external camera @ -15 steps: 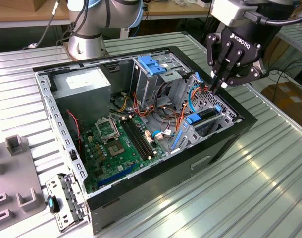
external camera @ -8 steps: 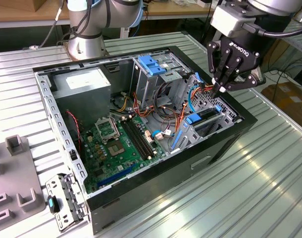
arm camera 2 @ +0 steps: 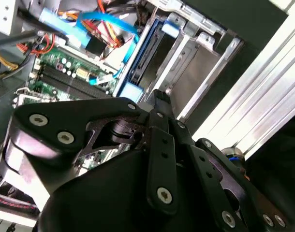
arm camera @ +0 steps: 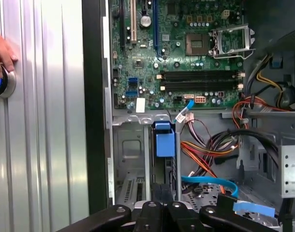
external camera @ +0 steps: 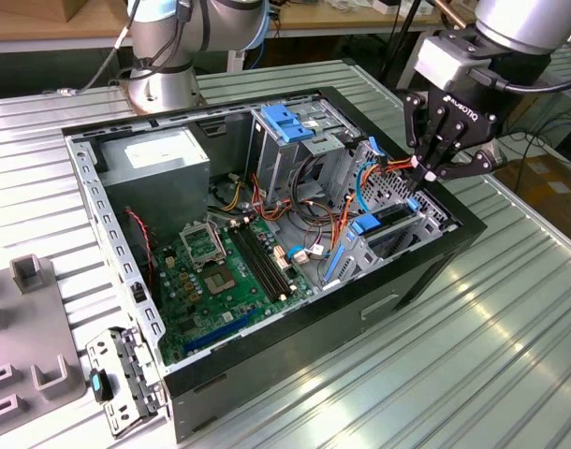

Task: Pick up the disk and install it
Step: 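Insert the disk into the insertion slot, then insert the first disk wire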

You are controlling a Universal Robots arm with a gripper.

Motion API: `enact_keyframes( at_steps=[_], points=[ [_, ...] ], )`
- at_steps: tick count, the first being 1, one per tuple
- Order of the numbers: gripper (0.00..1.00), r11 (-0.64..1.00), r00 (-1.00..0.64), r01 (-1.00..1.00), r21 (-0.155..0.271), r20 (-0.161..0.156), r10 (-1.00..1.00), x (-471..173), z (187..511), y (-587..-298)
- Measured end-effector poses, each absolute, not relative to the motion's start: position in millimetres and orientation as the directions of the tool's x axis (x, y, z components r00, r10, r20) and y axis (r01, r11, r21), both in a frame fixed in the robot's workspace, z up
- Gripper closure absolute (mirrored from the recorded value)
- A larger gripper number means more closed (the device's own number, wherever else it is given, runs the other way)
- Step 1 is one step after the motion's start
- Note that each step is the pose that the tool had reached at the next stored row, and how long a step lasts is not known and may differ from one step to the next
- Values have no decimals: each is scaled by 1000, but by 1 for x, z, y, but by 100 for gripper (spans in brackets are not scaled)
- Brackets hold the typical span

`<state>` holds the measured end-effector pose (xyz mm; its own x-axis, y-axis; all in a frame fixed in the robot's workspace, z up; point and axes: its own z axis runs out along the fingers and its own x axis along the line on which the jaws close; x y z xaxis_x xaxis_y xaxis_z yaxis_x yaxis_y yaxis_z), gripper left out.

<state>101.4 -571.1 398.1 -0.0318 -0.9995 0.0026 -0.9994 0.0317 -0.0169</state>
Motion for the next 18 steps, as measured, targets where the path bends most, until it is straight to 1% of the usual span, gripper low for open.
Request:
enact_keyframes(
  at_steps=[2,14,18],
  points=[
    [89,32,-32,-999,-17,2,-999,108,392,-571],
    [89,31,-31,-999,-17,2,-1000,108,391,-571],
    [89,-68,68,-998,-17,2,-998,108,391,-571]
  ],
)
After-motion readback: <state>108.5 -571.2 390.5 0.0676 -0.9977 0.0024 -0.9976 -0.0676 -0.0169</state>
